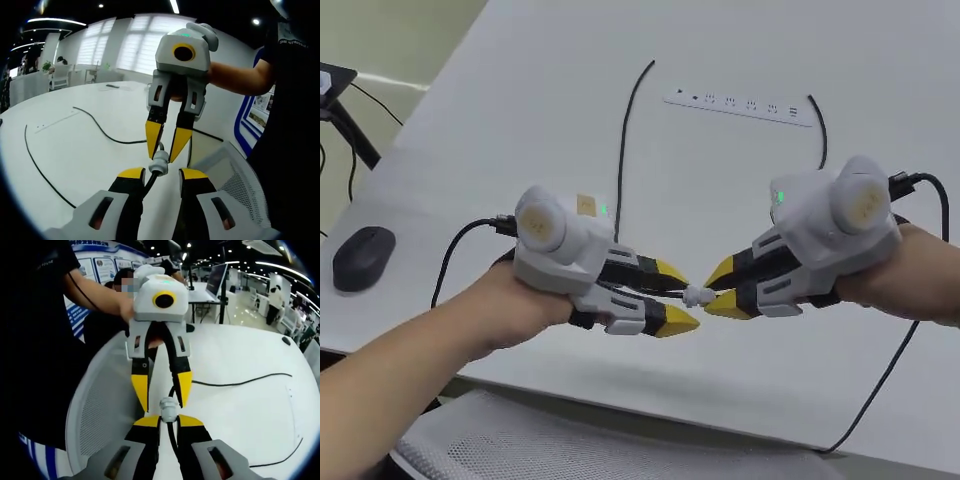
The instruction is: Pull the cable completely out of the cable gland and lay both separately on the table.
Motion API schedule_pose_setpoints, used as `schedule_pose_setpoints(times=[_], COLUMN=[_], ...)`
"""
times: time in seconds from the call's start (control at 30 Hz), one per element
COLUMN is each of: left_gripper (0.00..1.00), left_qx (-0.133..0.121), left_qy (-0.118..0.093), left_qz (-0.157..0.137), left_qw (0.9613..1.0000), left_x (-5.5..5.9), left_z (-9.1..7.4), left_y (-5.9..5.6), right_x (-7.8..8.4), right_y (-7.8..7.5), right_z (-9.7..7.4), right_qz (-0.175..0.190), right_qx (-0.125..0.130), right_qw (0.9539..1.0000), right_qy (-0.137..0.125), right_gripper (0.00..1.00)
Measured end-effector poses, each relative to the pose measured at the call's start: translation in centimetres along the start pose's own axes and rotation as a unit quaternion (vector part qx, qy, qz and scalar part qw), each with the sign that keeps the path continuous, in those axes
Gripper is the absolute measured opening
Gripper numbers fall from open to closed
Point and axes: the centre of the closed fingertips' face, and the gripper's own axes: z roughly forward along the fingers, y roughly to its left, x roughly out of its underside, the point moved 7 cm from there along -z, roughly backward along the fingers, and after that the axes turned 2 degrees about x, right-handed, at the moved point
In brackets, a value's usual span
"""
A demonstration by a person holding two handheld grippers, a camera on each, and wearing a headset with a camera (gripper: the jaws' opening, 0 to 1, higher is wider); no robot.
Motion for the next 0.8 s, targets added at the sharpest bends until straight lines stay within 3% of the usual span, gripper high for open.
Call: schedule_pose_setpoints(times=[0.1,0.43,0.7,0.8], left_gripper=[0.23,0.16,0.15,0.15], left_qx=[0.005,0.005,-0.006,-0.006], left_qy=[-0.01,-0.007,0.006,0.012], left_qz=[-0.003,-0.002,0.019,0.027], left_qw=[0.9999,1.0,0.9998,0.9996], left_x=[-0.18,-0.04,-0.19,-0.32], left_z=[0.06,-0.2,-0.48,-0.43], left_y=[-0.13,-0.04,-0.5,-0.63], right_x=[0.15,0.29,0.51,0.82], right_y=[0.05,0.48,0.81,0.79], right_z=[0.1,0.07,0.14,0.09], right_qz=[-0.006,-0.027,-0.041,-0.027], right_qx=[-0.001,-0.002,0.008,0.01], right_qw=[1.0,0.9996,0.9986,0.9985], right_qy=[0.002,-0.008,-0.033,-0.047], right_gripper=[0.07,0.07,0.08,0.08])
